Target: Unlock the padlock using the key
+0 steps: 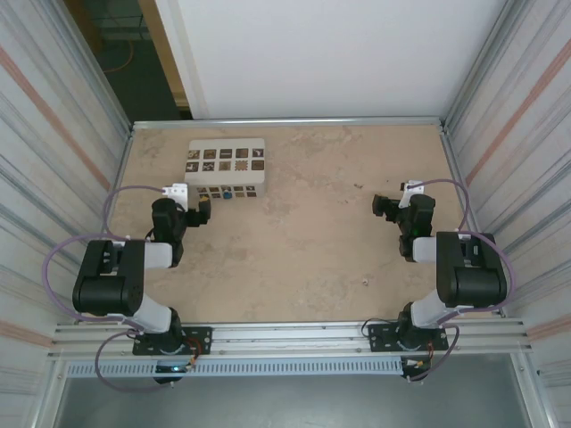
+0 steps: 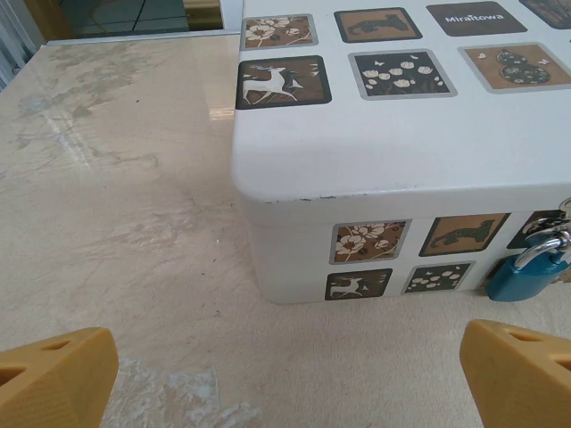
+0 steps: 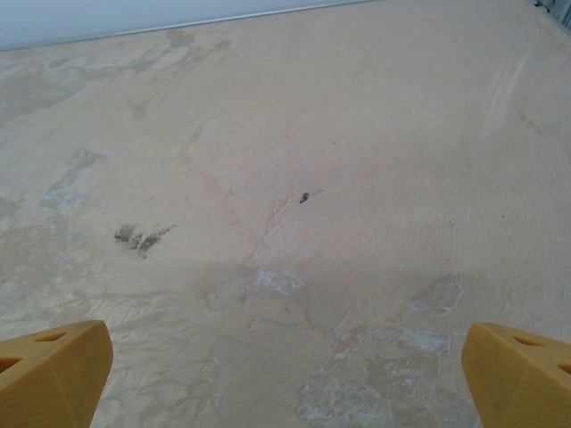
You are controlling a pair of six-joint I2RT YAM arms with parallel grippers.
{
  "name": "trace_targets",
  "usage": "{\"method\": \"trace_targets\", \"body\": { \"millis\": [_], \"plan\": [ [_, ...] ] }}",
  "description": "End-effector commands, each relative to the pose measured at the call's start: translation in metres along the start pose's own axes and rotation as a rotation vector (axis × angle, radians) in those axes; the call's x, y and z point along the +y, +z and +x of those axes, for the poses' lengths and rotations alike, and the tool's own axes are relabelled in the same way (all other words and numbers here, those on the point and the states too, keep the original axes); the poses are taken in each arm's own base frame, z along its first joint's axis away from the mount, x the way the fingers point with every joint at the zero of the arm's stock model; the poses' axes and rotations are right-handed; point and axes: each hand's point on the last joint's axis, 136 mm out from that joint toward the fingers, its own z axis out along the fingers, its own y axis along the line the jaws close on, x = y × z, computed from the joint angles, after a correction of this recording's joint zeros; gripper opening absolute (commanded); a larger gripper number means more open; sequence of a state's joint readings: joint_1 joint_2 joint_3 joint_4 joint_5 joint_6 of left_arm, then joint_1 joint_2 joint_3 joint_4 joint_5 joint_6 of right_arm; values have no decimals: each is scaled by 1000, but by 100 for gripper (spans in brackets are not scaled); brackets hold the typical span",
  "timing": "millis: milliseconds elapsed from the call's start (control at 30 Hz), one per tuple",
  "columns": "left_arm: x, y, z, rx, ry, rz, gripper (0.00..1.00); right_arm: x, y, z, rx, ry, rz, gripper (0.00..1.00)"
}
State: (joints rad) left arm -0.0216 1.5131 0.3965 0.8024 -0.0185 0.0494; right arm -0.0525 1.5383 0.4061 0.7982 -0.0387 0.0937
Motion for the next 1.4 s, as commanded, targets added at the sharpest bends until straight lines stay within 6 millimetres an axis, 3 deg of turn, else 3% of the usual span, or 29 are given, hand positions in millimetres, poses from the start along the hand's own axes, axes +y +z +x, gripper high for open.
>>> {"method": "trace_targets", "body": {
  "millis": [0, 1367],
  "plan": [
    [-2, 1, -5, -9, 16, 3, 99, -2, 1, -1, 0, -7, 11, 99],
    [-2, 1, -5, -9, 14, 5, 99, -5, 2, -1, 4, -7, 36, 99]
  ]
}}
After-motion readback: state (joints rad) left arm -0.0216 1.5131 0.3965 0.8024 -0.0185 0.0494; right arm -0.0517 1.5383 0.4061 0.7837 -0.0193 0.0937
